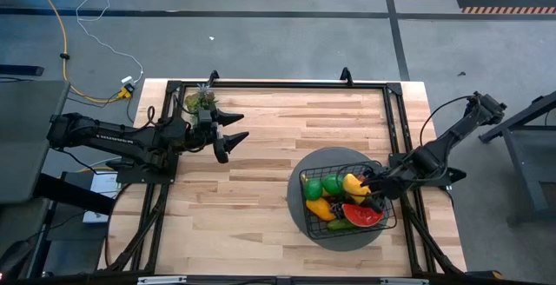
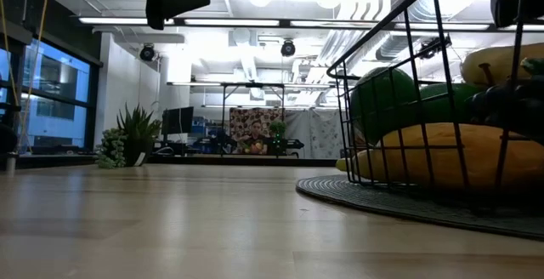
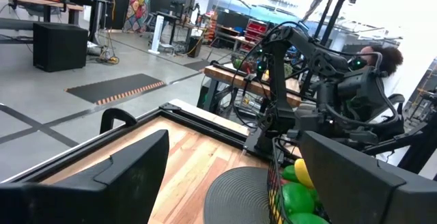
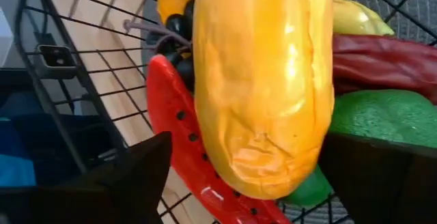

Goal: Build produce basket
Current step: Put the yellow mango into the black basket, then return to Home Position

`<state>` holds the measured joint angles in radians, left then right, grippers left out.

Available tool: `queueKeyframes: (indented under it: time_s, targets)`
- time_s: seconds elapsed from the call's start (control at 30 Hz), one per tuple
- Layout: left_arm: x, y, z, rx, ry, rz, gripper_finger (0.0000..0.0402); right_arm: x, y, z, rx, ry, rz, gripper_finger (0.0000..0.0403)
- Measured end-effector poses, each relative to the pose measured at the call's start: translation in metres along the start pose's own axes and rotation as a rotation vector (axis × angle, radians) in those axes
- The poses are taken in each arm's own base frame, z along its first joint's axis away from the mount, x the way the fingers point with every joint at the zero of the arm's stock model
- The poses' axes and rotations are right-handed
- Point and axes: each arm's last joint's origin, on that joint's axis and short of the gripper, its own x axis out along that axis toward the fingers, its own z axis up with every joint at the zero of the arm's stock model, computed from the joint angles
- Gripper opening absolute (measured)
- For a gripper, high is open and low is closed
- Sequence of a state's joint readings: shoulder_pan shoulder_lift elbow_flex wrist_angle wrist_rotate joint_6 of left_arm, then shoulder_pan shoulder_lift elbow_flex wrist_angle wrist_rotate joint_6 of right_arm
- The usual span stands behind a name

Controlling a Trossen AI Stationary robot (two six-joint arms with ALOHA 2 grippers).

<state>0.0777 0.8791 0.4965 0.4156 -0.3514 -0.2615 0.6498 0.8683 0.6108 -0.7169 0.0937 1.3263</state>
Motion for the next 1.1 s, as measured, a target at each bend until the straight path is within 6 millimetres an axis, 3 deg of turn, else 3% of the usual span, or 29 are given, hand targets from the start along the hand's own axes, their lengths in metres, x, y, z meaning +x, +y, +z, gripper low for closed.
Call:
queueKeyframes:
  time_s: [0.2, 0.4, 0.53, 0.63, 0.73, 0.93, 1.1]
  targets:
    - [0.000, 0.000, 0.000, 0.002, 0.000, 0.000, 0.0323, -0.033, 0.015, 0.008, -0.087, -0.094, 0.138, 0.0345]
    - [0.000, 0.000, 0.000, 0.002, 0.000, 0.000, 0.0323, -0.084, 0.026, 0.025, -0.218, -0.407, 0.218, 0.0346]
    - [0.000, 0.000, 0.000, -0.007, 0.000, 0.000, 0.0323, -0.103, 0.027, 0.037, -0.299, -0.571, 0.170, 0.0346]
    - [0.000, 0.000, 0.000, -0.025, -0.001, 0.000, 0.0323, -0.102, 0.023, 0.046, -0.347, -0.595, 0.137, 0.0346]
    - [0.000, 0.000, 0.001, -0.029, -0.013, -0.004, 0.0323, -0.088, 0.017, 0.056, -0.401, -0.612, 0.141, 0.0346]
    - [0.000, -0.002, 0.006, -0.047, -0.060, -0.017, 0.0323, -0.061, 0.001, 0.082, -0.526, -0.820, 0.394, 0.0346]
    - [0.000, -0.002, 0.006, -0.046, -0.060, -0.017, 0.0323, -0.049, -0.020, 0.103, -0.573, -1.023, 0.485, 0.0346]
